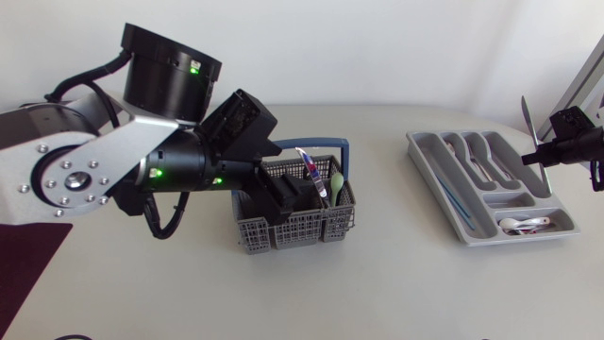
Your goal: Sort the cutlery from the basket into the organizer compartments.
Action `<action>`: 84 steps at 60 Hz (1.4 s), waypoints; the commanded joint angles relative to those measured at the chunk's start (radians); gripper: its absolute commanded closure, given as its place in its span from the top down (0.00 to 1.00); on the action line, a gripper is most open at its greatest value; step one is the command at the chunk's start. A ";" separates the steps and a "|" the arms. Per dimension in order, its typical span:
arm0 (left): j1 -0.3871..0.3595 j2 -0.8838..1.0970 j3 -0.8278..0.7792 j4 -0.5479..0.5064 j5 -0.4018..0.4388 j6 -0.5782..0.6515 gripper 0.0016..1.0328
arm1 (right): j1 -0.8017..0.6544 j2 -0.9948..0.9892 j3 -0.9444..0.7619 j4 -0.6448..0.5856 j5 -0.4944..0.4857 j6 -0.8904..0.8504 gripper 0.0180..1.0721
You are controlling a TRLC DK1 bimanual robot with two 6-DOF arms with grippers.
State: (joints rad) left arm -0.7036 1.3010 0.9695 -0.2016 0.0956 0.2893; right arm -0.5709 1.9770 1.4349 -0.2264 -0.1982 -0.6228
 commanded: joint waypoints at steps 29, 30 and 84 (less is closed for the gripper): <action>-0.008 0.015 -0.048 0.002 0.027 0.014 0.89 | 0.071 0.217 0.147 0.018 0.137 0.092 0.05; -0.007 0.014 -0.049 0.002 0.027 0.014 0.89 | 0.071 0.220 0.150 0.018 0.140 0.094 0.05; 0.026 0.046 -0.078 0.024 0.078 0.024 0.89 | 0.080 0.080 0.027 0.050 0.186 0.100 0.68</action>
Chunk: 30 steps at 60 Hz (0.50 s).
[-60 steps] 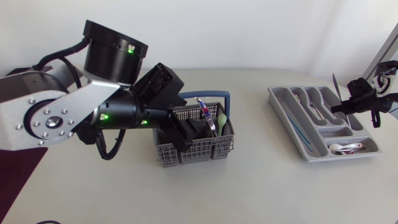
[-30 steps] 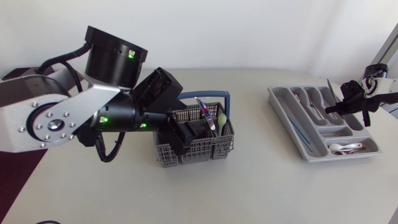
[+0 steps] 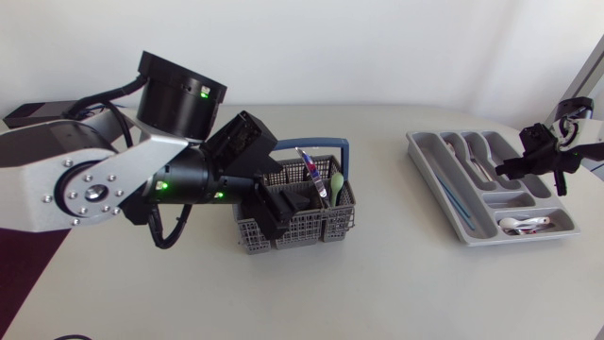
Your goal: Sort the cutlery from the basket into the organizer compartments.
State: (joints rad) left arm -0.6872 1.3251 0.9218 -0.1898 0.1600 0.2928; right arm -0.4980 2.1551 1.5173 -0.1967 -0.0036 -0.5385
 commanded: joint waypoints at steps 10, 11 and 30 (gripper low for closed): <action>0.017 0.069 -0.034 0.047 0.021 0.020 0.89 | 0.013 -0.288 -0.213 0.043 -0.073 0.017 0.71; 0.018 0.075 -0.034 0.052 0.021 0.020 0.89 | 0.015 -0.311 -0.233 0.045 -0.082 0.017 0.71; 0.049 0.195 -0.009 0.151 0.061 -0.021 0.89 | 0.087 -0.641 -0.525 0.056 -0.191 0.023 0.71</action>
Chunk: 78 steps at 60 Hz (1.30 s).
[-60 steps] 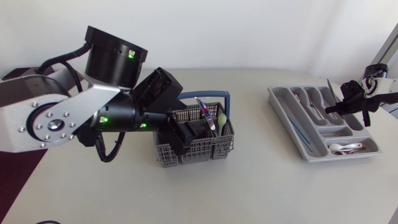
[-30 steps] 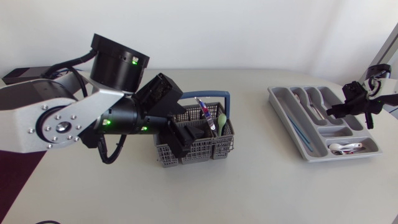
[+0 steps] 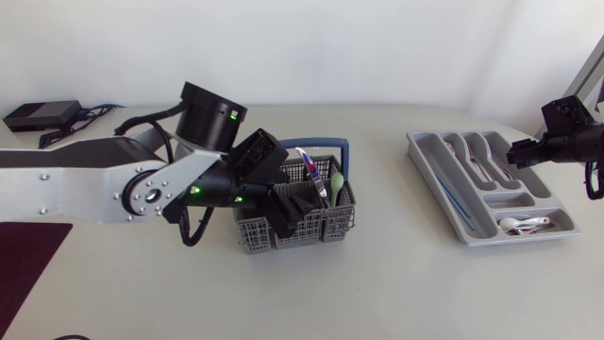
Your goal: Sort the cutlery from the basket into the organizer compartments.
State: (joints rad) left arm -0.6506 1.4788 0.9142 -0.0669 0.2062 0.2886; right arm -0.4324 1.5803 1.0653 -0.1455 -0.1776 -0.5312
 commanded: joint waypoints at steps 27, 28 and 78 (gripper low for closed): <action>0.002 0.164 0.026 0.245 0.021 -0.095 0.89 | 0.162 -0.327 -0.323 0.012 -0.069 0.025 0.71; -0.001 0.166 0.026 0.251 0.019 -0.097 0.89 | 0.165 -0.329 -0.326 0.012 -0.069 0.025 0.71; -0.083 0.255 0.017 0.438 -0.140 -0.135 0.59 | 0.238 -0.367 -0.413 0.058 -0.065 0.025 0.71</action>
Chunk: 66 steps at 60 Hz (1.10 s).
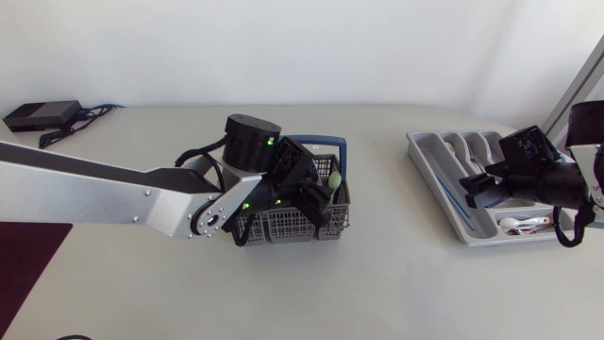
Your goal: Sort the cutlery from the basket into the organizer compartments.
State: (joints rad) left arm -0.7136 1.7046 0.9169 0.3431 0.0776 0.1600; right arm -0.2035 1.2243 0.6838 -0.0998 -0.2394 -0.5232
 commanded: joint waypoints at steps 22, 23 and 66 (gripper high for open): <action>-0.041 0.056 0.034 0.079 -0.056 -0.007 0.20 | 0.009 -0.019 -0.050 0.025 -0.001 0.006 0.71; -0.041 0.059 0.037 0.079 -0.058 -0.007 0.19 | 0.009 -0.019 -0.052 0.025 -0.003 0.006 0.71; -0.050 0.033 0.019 0.082 -0.058 0.001 0.03 | 0.055 -0.055 -0.078 0.025 0.003 0.002 0.71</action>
State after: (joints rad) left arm -0.7563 1.7748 0.9646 0.4107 0.0242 0.1574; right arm -0.1638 1.1851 0.6277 -0.0784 -0.2390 -0.5236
